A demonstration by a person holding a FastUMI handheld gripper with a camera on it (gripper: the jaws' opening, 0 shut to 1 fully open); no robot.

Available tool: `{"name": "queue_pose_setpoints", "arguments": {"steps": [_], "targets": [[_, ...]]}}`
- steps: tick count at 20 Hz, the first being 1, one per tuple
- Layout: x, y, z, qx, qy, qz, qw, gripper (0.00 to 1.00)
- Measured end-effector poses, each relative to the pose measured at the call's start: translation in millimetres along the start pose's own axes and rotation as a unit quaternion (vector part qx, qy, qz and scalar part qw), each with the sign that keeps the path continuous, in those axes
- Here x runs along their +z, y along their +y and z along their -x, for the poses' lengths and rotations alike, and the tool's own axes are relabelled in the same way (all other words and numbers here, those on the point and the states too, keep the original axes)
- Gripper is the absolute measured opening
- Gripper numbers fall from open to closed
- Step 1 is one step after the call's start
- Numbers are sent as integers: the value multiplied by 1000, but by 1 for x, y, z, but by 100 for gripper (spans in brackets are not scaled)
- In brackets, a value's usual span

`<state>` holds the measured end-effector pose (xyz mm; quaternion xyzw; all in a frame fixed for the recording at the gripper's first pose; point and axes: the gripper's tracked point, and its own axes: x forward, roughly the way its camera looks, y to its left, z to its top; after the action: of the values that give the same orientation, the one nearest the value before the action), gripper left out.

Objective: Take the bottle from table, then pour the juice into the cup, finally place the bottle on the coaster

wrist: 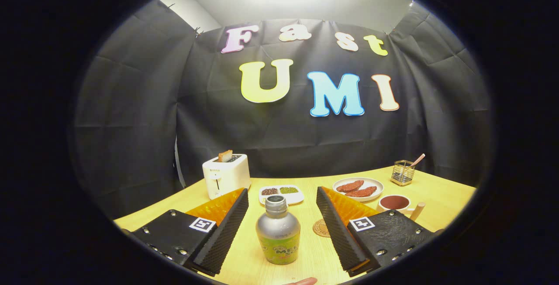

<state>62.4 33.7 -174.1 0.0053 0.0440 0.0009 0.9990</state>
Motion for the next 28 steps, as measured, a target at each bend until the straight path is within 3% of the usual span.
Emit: {"name": "queue_pose_setpoints", "arguments": {"steps": [13, 16, 19, 24, 28], "targets": [[-74, 5, -37, 4, 37, 27, 999, 96], [-71, 7, -42, 4, 27, 28, 999, 96], [-72, 7, -43, 2, 23, 30, 999, 83], [-74, 4, -44, 2, 19, 20, 1000, 79], [-52, -17, -35, -21, 0, 21, 1000, 78]]}}
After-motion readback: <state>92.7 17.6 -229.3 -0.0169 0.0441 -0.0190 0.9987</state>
